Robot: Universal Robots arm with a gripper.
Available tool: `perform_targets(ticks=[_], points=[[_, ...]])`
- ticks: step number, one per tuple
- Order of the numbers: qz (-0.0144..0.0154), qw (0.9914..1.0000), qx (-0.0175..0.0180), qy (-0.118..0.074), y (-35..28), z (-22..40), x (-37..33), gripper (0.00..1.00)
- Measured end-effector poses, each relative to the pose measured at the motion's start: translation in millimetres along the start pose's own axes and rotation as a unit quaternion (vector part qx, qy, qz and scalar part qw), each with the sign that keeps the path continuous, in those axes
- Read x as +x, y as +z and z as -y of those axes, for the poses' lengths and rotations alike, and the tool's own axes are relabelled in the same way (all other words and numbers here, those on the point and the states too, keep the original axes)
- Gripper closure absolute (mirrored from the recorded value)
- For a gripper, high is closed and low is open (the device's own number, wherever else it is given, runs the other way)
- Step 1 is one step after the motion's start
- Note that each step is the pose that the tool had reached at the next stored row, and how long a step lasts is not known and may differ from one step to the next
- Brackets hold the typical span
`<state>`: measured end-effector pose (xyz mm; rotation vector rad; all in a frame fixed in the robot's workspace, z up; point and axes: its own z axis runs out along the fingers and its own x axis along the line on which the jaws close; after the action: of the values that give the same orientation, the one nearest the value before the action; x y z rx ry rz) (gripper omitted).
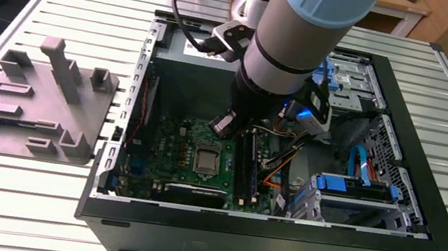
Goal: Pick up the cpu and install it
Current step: 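Close the cpu cover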
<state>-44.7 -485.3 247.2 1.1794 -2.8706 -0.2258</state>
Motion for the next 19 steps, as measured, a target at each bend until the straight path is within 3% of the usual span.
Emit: perform_targets(ticks=[13, 19], points=[[0.0, 1.0, 0.0001, 0.0, 0.0, -0.4, 0.5, 0.9], [0.0002, 1.0, 0.0002, 0.0, 1.7, -8.4, 9.7, 0.9]])
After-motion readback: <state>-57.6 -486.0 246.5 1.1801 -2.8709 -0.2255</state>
